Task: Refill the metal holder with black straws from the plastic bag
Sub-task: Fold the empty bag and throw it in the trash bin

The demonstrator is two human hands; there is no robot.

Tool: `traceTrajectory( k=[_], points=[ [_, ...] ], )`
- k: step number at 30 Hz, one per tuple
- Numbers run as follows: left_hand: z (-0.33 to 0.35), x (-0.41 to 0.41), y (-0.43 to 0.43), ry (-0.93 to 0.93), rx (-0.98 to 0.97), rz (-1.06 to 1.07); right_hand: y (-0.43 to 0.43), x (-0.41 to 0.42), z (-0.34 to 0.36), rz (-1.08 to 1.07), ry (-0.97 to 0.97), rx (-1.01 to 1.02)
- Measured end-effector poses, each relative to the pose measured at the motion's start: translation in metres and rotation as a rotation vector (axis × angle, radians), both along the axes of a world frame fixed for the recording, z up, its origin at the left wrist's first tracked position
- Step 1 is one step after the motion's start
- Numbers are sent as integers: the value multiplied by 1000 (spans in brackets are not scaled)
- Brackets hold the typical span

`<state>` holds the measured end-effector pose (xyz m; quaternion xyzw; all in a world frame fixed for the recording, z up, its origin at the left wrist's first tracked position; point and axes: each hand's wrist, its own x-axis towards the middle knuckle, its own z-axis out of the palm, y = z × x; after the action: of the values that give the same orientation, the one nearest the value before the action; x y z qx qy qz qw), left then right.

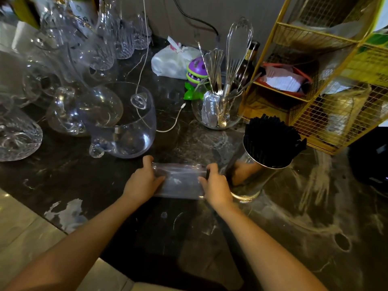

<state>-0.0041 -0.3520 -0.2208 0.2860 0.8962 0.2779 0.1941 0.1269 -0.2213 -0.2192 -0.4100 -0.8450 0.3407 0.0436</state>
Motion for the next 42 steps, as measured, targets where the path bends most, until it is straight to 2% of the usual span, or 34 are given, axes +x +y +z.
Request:
traceTrajectory(
  k=[3,6,8,12,15,21,25,27,30,32,36,38,42],
  points=[
    [2,3,0,180,-60,-68,-1,-1,0,63,-62,123],
    [1,4,-3,307,-33,-217,-1,-1,-4,145,-125,284],
    [1,3,-6,303,19,-235,-1,0,-4,143,-85,304],
    [5,5,-8,211,58,-250,-1,2,-1,123,54,176],
    [3,4,-11,228,5,-381,-1,5,-1,259,94,171],
    [2,-4,-18,440,-76,-675,5,17,2,549,7,361],
    [5,-3,-14,610,-156,-760,4,18,3,714,-15,454],
    [4,-2,-12,664,-157,-754,1,15,-4,707,22,533],
    [3,-4,-12,638,-137,-709,-2,10,-3,645,-3,430],
    [6,-3,-11,624,-157,-696,0,8,2,556,-45,266],
    [20,-7,-4,342,-189,-604,4,2,14,406,-16,25],
    [26,-12,0,240,-158,-590,6,-4,18,365,-5,-22],
    [27,-25,8,185,-175,-596,14,-18,17,339,-49,-36]
  ],
)
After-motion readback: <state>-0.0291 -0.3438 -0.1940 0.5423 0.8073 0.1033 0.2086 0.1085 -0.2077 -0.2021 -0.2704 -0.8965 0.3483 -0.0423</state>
